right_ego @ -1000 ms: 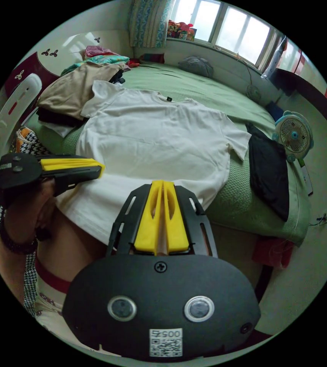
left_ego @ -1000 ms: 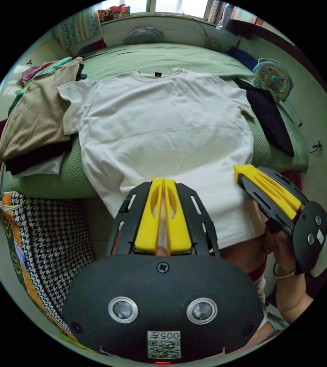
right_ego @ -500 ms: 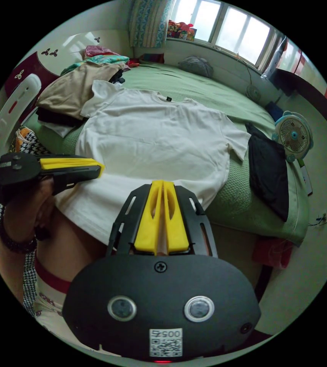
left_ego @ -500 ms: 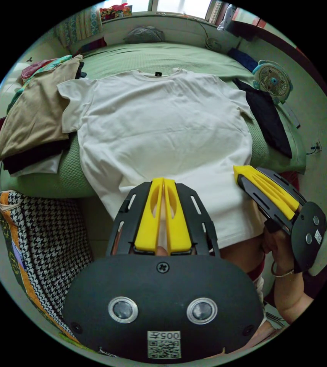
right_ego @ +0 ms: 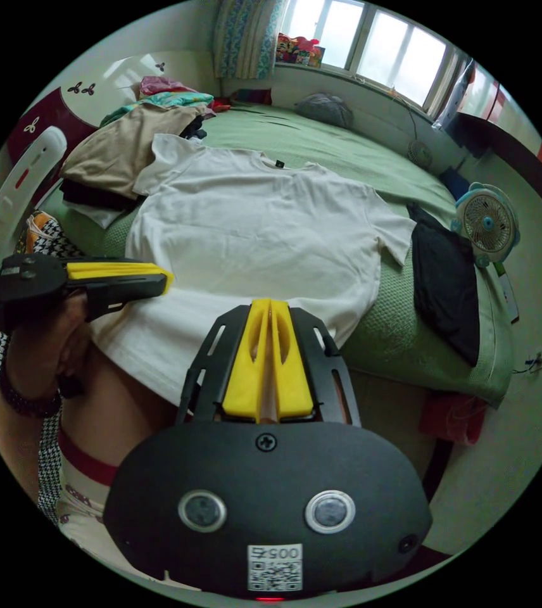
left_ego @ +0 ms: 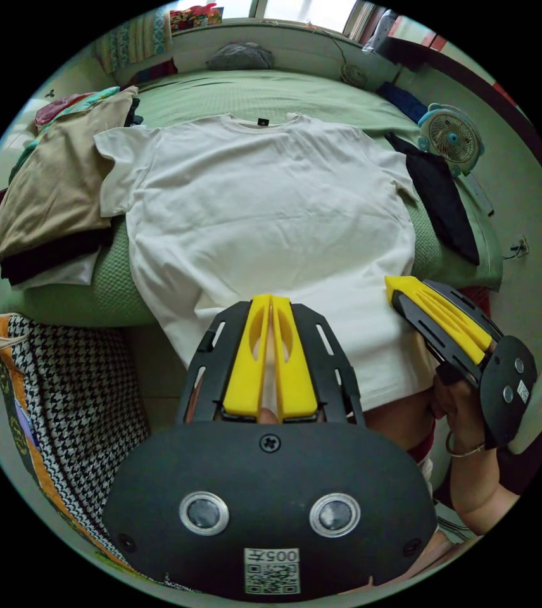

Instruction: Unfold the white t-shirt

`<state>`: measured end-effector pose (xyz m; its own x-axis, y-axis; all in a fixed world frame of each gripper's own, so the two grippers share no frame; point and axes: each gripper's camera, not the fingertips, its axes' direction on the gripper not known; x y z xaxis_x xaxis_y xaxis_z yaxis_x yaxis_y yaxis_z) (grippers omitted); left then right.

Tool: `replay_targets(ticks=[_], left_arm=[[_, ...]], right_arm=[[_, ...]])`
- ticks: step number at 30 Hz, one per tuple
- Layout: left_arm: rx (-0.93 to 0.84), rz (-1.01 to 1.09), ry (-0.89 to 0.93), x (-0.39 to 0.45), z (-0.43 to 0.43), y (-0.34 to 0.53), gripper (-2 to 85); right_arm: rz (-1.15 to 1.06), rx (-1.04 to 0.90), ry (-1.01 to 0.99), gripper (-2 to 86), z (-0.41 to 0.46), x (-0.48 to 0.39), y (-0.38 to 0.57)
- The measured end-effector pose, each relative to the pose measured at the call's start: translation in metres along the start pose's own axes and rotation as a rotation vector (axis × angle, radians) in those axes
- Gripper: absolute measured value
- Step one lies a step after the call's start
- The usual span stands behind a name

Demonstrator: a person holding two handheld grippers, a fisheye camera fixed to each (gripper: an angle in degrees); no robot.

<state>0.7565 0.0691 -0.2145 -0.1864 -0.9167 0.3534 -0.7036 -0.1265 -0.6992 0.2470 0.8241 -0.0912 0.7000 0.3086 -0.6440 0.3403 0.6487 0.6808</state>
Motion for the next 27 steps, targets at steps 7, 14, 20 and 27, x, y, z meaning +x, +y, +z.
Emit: replay_targets(ticks=[7,14,20,27], left_arm=[[-0.001,0.0,0.001,-0.005,0.001,-0.003,-0.6],[-0.002,-0.004,0.015,-0.012,0.001,-0.006,-0.6],[-0.001,-0.009,0.032,-0.017,0.002,-0.009,-0.5],[0.005,-0.016,0.061,-0.024,0.003,-0.012,-0.4]], right_arm=[[-0.004,-0.001,0.008,-1.0,0.0,-0.004,0.0],[-0.009,-0.002,0.015,-1.0,0.0,-0.007,0.001],[-0.019,-0.002,0.025,-1.0,0.0,-0.01,0.001],[-0.019,-0.002,0.028,-1.0,-0.001,-0.011,0.001]])
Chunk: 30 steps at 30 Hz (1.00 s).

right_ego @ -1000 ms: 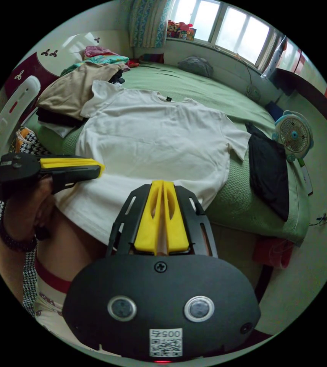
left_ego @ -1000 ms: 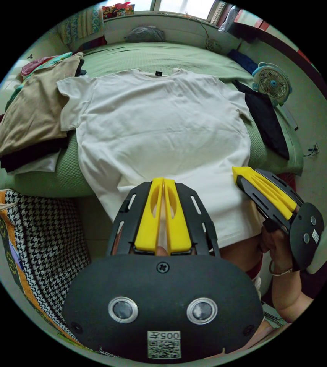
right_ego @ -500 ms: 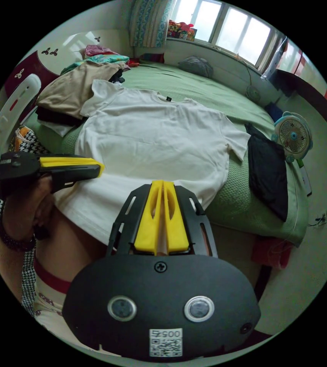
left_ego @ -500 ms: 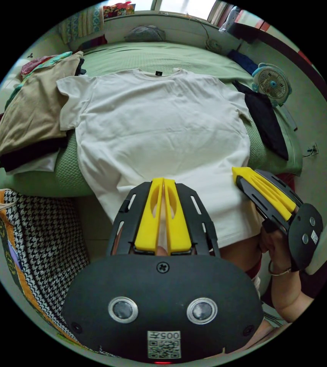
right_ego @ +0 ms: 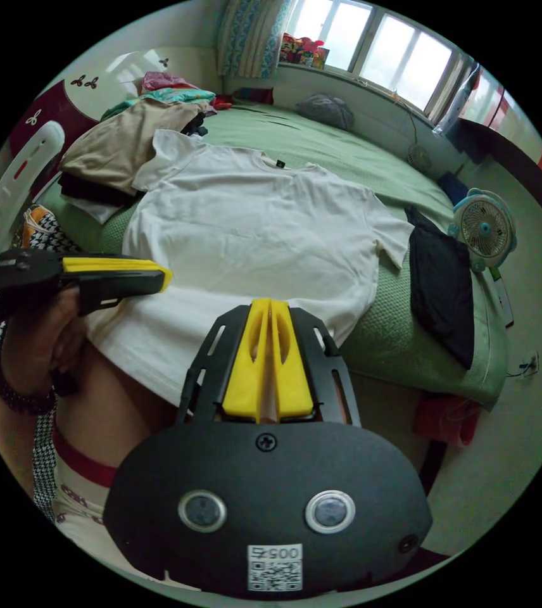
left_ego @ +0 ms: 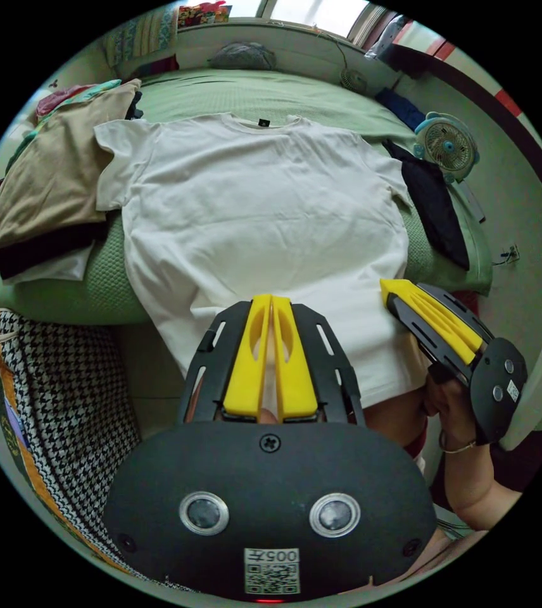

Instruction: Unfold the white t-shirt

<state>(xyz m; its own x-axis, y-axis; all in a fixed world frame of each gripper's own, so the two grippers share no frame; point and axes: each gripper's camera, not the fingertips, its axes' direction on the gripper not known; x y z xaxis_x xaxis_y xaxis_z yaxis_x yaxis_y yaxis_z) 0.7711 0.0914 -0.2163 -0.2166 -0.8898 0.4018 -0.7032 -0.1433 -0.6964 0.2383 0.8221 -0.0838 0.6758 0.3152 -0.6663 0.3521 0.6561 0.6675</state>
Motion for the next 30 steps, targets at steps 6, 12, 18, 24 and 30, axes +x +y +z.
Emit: replay_targets(ticks=[6,12,18,24,30], left_arm=[[0.0,0.002,-0.012,-0.001,0.001,-0.004,-0.4],[-0.001,0.001,-0.009,-0.001,0.003,-0.01,-0.4],[-0.002,0.002,-0.01,-0.001,0.005,-0.015,-0.5],[0.0,0.002,-0.008,0.0,0.008,-0.021,-0.5],[0.0,-0.007,-0.001,0.002,0.01,-0.027,-0.4]], right_arm=[[0.003,-0.001,-0.003,-1.0,-0.001,0.001,0.0],[0.004,0.001,-0.002,-1.0,-0.003,0.002,-0.001],[0.004,-0.001,-0.001,-1.0,-0.005,0.005,-0.002],[0.002,0.001,0.007,-1.0,-0.008,0.009,-0.003],[-0.004,0.0,0.017,-1.0,-0.011,0.014,-0.006]])
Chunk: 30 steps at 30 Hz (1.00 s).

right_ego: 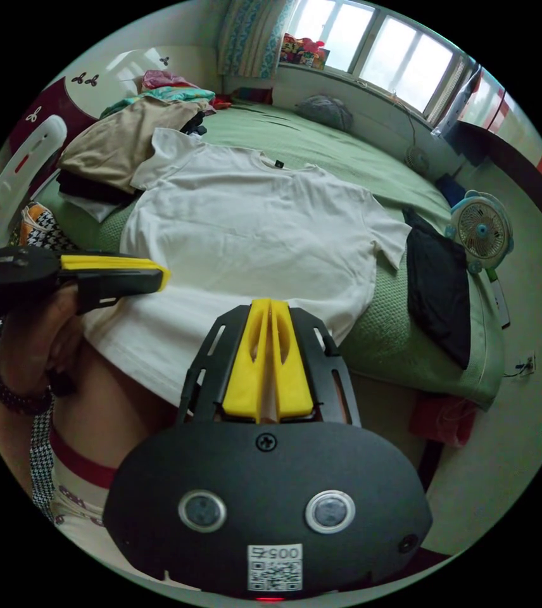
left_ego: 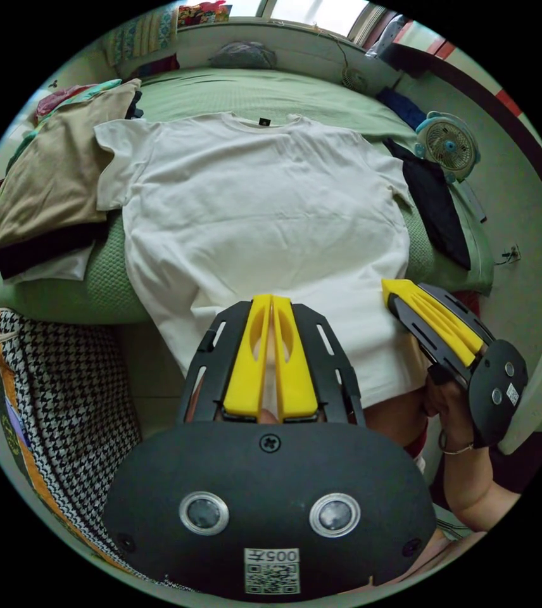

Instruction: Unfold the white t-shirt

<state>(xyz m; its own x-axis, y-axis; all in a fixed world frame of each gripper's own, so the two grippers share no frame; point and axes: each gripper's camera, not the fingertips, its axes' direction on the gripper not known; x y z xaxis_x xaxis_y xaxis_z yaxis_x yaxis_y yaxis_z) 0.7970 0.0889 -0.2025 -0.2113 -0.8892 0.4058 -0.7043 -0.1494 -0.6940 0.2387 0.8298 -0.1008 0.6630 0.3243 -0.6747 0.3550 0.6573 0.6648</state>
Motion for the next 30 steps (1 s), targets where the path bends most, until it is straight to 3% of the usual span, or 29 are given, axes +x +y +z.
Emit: replay_targets(ticks=[20,30], left_arm=[[0.012,-0.007,0.057,0.019,0.008,-0.021,-0.1],[0.017,0.148,0.044,0.054,0.013,-0.044,-0.2]], right_arm=[[0.023,0.002,-0.026,-1.0,-0.012,0.053,-0.015],[0.05,-0.004,-0.034,-1.0,-0.016,0.098,-0.028]])
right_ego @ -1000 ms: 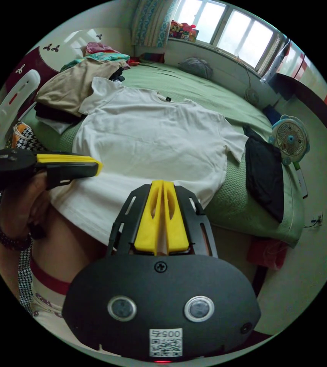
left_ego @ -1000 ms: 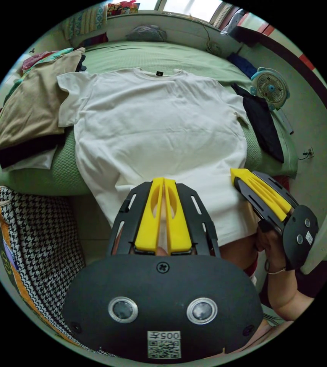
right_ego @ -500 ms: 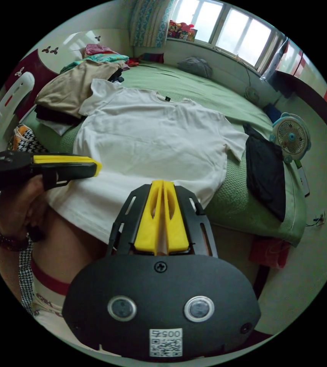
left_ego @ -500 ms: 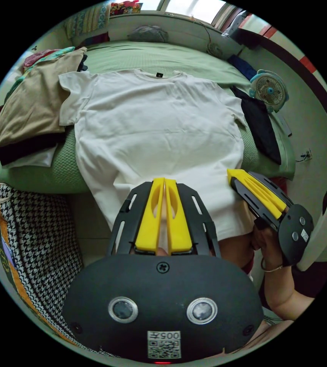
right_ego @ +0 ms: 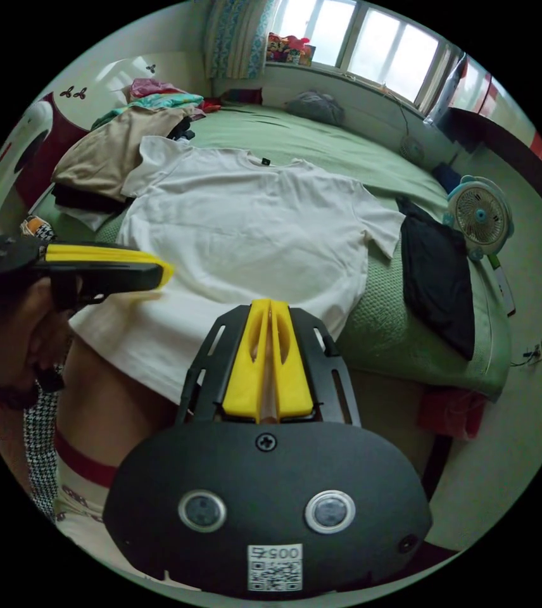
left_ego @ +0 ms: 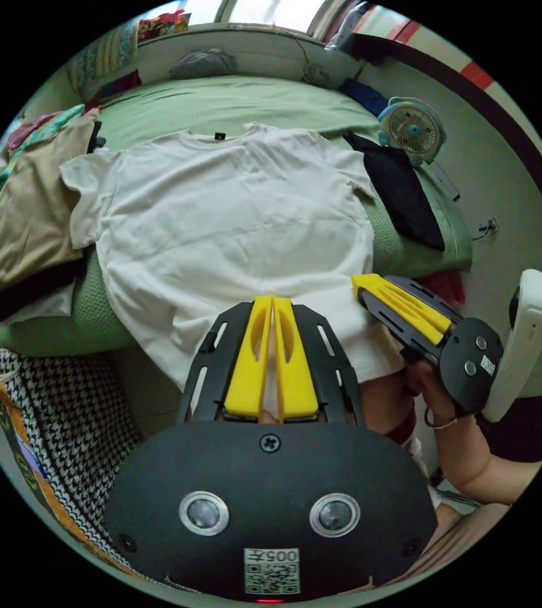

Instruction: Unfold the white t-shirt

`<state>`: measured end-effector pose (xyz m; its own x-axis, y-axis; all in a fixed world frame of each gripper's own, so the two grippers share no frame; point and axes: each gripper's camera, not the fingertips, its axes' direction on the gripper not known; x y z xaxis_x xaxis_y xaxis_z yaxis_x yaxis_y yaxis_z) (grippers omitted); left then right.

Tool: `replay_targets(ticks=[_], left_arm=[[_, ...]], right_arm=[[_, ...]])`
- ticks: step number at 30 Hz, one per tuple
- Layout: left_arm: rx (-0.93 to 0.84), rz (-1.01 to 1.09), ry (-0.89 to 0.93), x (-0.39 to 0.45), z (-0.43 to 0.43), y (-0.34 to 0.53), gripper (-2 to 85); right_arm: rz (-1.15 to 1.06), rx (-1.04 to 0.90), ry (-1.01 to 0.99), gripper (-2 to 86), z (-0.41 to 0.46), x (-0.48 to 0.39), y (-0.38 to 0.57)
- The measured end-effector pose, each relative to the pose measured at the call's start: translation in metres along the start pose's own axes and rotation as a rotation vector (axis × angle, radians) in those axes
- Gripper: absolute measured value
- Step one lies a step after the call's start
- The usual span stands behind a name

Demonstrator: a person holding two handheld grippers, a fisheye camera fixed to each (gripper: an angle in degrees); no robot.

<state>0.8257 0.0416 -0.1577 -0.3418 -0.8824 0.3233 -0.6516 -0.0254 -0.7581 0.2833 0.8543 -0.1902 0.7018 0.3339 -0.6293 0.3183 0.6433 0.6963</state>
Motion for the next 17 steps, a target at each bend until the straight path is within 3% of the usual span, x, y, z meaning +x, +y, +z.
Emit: replay_targets(ticks=[12,17], left_arm=[[0.033,0.184,-0.057,0.049,0.027,-0.071,-0.1],[0.02,0.216,-0.043,0.062,0.055,-0.098,-0.1]], right_arm=[[0.07,0.012,-0.175,-0.1,-0.011,0.074,-0.022],[0.074,0.055,-0.218,4.8,-0.027,0.107,-0.033]])
